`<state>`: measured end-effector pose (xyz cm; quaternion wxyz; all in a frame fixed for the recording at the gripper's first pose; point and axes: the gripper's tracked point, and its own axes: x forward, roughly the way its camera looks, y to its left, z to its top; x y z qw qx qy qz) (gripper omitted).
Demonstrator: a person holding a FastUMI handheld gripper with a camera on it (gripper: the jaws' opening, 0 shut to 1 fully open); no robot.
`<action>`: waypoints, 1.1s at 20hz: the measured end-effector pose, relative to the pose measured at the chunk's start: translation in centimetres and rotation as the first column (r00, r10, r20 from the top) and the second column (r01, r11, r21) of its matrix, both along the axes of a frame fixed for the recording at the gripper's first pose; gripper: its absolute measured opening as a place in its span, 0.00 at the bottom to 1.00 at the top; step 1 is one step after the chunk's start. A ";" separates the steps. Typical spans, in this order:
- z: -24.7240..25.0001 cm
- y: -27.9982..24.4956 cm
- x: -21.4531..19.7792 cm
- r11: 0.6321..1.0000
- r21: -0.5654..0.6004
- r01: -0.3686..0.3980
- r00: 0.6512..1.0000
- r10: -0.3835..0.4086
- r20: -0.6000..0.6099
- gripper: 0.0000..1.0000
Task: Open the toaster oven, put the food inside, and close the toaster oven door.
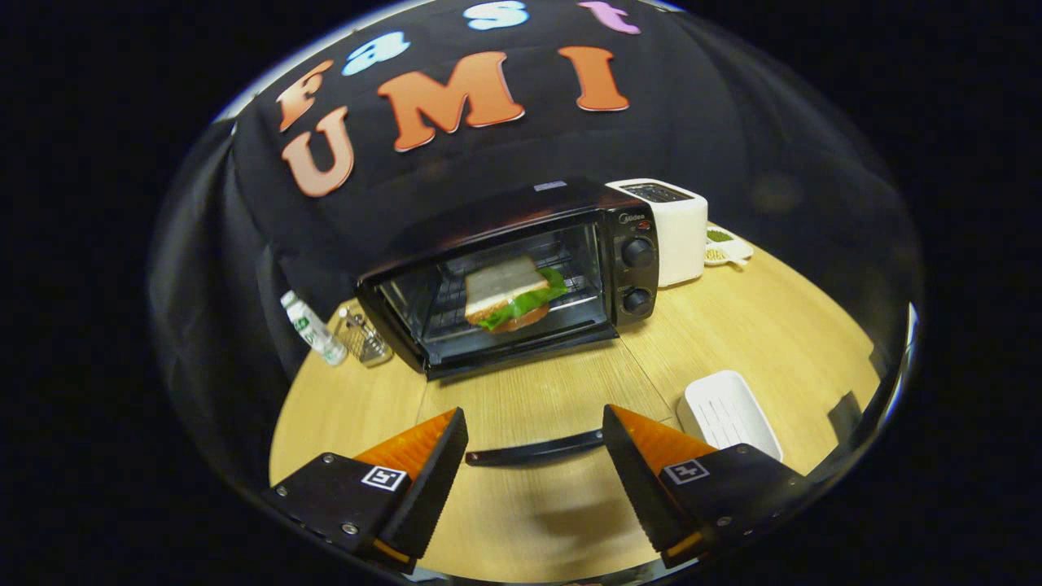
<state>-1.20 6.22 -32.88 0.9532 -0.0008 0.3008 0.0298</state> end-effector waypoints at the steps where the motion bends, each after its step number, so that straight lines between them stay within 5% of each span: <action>1: -0.8 -0.1 -0.6 1.000 -0.028 -0.011 1.000 0.011 -0.009 0.99; 10: -8.4 -0.6 -1.9 0.985 -0.143 -0.098 0.983 0.073 -0.169 0.99; 22: -10.1 0.1 0.6 0.986 -0.152 -0.070 0.976 0.036 -0.214 0.99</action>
